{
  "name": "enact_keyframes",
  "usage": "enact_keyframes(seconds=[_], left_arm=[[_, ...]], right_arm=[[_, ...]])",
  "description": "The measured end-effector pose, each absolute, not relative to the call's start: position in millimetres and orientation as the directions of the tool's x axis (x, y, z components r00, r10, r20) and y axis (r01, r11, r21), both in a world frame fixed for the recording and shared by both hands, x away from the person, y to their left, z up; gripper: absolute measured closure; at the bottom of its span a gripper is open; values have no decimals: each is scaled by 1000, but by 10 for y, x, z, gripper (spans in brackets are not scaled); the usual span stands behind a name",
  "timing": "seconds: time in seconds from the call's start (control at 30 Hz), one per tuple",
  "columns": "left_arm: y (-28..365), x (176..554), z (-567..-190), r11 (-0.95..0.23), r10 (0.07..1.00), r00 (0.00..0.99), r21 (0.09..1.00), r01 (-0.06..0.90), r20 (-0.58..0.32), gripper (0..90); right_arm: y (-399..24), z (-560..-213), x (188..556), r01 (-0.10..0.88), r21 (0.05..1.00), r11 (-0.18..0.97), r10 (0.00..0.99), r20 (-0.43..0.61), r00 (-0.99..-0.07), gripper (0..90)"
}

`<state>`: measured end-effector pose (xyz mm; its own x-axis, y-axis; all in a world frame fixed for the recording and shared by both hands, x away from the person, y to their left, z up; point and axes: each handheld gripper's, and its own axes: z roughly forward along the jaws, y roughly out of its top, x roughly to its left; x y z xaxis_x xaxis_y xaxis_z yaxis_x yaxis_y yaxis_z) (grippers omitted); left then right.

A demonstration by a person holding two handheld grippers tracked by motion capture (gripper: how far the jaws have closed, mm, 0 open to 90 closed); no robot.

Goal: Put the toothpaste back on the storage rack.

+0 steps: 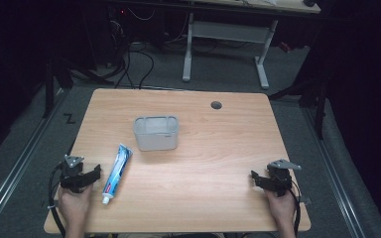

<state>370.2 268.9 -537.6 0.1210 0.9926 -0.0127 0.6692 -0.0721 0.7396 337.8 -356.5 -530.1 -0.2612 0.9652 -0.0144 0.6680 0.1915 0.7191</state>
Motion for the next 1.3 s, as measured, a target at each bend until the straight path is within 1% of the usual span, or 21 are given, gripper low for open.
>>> enact_keyframes(seconds=[0.63, 0.9, 1.3], left_arm=[[2681, 3696, -5376, -76, 991, 134, 738, 671, -19, 273], [2658, 3704, -5380, -84, 989, 145, 733, 675, -20, 216], [2644, 3704, -5372, -97, 987, 159, 724, 683, -18, 190]], right_arm=[[-3569, -5301, 3378, 667, 720, 194, 965, -16, -263, 279], [-3567, -5301, 3377, 668, 719, 194, 965, -16, -263, 279], [-3567, -5302, 3378, 667, 719, 196, 964, -18, -264, 279]])
